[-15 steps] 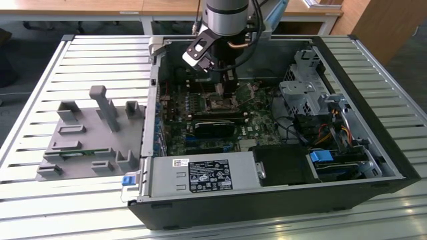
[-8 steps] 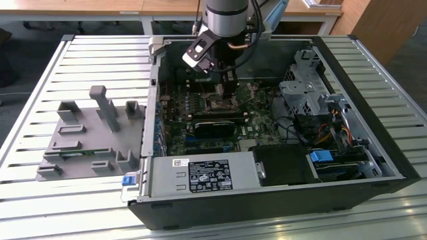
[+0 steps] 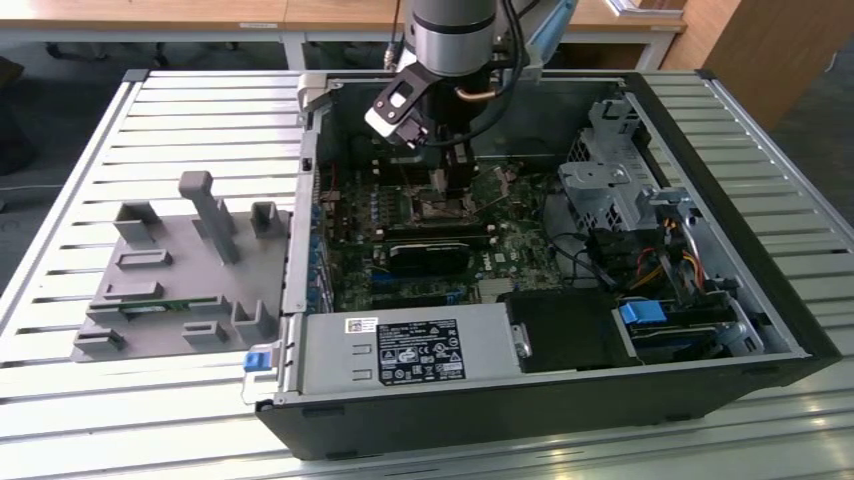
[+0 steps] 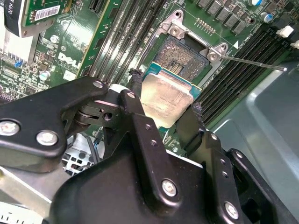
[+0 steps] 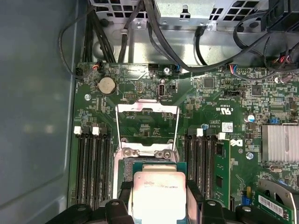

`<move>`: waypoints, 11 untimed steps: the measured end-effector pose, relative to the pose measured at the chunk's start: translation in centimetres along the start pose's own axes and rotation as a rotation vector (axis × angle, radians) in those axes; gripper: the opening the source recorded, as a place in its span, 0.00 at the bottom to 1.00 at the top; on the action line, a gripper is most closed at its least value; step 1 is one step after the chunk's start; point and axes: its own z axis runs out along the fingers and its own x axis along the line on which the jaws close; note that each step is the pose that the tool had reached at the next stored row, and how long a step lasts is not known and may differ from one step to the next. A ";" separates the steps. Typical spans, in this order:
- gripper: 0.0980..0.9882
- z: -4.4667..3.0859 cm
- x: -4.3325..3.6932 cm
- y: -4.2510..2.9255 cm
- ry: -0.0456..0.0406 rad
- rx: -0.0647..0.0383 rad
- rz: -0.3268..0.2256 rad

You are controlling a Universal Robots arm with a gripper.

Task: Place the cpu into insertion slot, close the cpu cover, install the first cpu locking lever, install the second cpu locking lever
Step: 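Place the cpu into insertion slot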

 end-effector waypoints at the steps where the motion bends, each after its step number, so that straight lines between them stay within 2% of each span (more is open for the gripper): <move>1: 0.50 0.03 0.00 0.00 -0.0001 0.000 0.000; 11: 0.50 0.28 0.02 -0.03 -0.0002 0.000 0.000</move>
